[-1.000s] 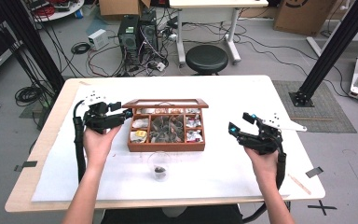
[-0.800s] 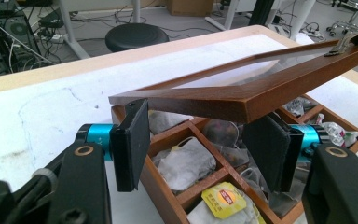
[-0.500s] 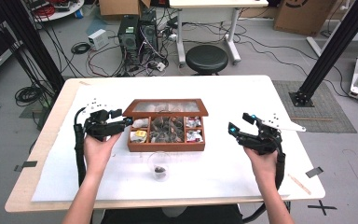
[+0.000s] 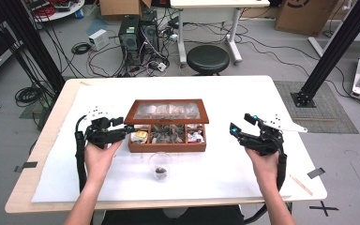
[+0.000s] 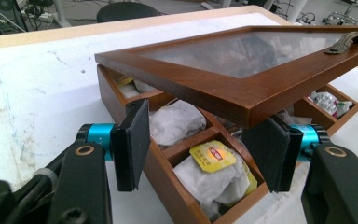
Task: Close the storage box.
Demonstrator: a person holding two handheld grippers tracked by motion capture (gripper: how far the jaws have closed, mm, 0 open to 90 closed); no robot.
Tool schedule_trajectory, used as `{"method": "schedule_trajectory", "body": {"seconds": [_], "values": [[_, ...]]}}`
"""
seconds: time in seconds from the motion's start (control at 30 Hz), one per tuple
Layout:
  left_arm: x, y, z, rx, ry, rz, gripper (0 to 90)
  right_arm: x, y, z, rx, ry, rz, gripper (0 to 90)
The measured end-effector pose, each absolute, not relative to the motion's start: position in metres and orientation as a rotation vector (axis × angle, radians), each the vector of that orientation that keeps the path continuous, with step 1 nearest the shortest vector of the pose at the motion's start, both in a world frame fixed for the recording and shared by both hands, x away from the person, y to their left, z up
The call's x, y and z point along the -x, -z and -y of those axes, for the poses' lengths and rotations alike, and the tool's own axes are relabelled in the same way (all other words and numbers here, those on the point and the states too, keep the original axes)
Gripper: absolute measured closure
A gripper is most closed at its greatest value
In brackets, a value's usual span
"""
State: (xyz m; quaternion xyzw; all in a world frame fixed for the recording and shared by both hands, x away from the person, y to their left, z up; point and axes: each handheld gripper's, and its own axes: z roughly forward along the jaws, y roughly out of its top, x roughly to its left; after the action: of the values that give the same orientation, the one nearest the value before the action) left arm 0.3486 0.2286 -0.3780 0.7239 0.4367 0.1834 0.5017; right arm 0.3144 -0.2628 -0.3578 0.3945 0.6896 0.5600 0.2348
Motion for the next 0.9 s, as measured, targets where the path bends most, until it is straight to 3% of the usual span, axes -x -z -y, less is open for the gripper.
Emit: {"method": "schedule_trajectory", "body": {"seconds": [0.9], "values": [[-0.334,0.404,-0.23,-1.786,-0.411,-1.051,42.3,-0.314,0.36,0.266,-1.106,-1.535,-1.874,28.0]]}}
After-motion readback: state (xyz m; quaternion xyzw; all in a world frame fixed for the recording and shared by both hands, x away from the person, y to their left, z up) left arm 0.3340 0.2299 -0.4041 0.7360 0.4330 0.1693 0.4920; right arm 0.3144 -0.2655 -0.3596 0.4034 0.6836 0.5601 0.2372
